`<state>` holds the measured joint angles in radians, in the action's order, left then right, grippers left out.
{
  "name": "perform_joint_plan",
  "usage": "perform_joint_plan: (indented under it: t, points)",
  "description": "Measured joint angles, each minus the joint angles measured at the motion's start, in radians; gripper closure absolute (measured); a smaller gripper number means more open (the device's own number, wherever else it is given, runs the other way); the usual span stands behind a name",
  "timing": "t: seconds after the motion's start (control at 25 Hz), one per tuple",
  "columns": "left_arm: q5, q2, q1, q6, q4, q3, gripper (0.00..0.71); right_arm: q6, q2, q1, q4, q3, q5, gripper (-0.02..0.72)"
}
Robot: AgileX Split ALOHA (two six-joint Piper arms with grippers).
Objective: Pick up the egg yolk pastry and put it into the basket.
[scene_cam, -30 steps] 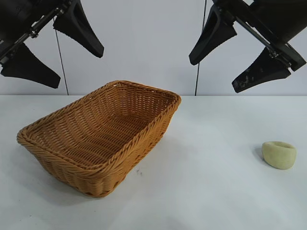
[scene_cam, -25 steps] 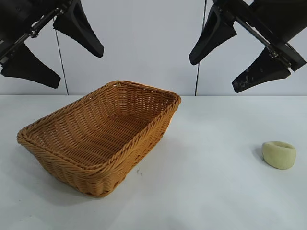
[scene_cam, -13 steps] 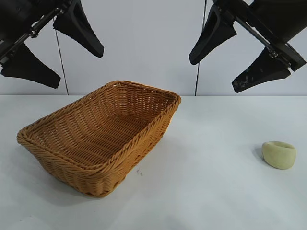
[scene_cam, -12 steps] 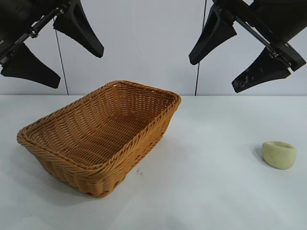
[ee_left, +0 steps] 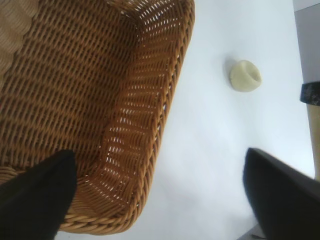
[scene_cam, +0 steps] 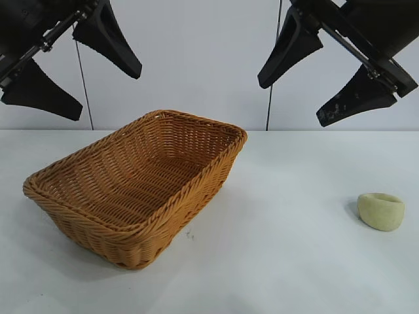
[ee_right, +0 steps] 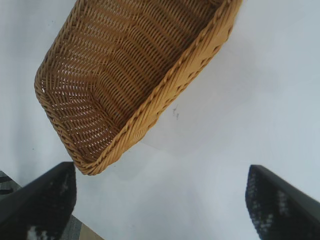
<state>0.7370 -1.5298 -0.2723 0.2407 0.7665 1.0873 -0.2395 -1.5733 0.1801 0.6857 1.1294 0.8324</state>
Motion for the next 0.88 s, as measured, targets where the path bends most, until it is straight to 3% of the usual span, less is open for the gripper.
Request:
perform_joint_plan:
  t: [0.28, 0.56, 0.72, 0.88]
  points:
    - [0.0, 0.045, 0.0, -0.082, -0.061, 0.0, 0.016, 0.0, 0.0, 0.0, 0.0, 0.0, 0.0, 0.071]
    - [0.01, 0.178, -0.005, -0.377, -0.251, -0.034, 0.016, 0.0, 0.0, 0.0, 0.0, 0.0, 0.0, 0.071]
    - [0.032, 0.217, -0.005, -0.481, -0.264, -0.087, 0.016, 0.0, 0.0, 0.0, 0.0, 0.0, 0.0, 0.071]
    - [0.034, 0.223, -0.037, -0.583, -0.271, -0.15, 0.016, 0.0, 0.0, 0.0, 0.0, 0.0, 0.0, 0.071]
